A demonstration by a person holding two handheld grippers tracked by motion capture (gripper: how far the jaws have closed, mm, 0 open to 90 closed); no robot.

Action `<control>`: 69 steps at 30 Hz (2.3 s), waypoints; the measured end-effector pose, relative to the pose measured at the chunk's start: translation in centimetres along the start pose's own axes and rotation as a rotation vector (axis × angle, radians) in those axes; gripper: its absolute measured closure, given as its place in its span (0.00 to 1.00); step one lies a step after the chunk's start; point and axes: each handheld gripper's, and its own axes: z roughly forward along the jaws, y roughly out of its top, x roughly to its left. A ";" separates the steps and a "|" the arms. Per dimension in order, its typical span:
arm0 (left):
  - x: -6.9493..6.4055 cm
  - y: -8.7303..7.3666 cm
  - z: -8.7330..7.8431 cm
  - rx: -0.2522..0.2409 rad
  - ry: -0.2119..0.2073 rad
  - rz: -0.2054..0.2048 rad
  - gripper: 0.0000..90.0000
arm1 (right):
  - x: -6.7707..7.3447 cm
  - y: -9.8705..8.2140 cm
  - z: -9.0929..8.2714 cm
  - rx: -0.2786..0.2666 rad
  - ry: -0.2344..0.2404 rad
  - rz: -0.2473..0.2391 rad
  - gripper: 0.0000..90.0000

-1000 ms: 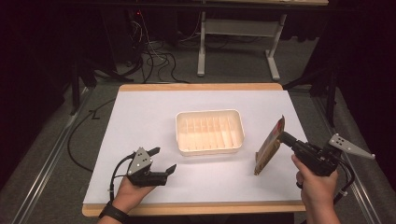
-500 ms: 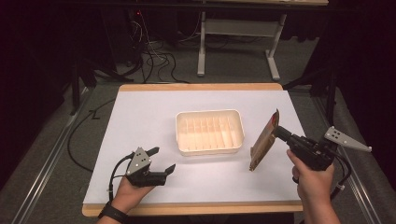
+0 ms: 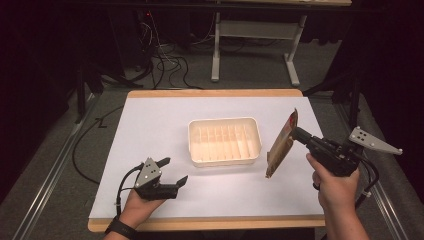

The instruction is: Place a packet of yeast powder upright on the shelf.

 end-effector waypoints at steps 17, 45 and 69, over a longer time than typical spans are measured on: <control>0.1 0.1 -0.2 -0.007 -0.001 -0.001 0.17 | 1.7 0.3 2.9 0.029 0.067 -0.009 1.00; 0.4 0.1 -0.5 -0.012 0.002 -0.004 0.17 | 2.0 0.5 11.7 0.076 0.116 -0.010 1.00; 0.3 0.0 -0.5 -0.011 -0.003 -0.006 0.17 | 0.3 0.2 16.1 0.105 0.105 0.012 1.00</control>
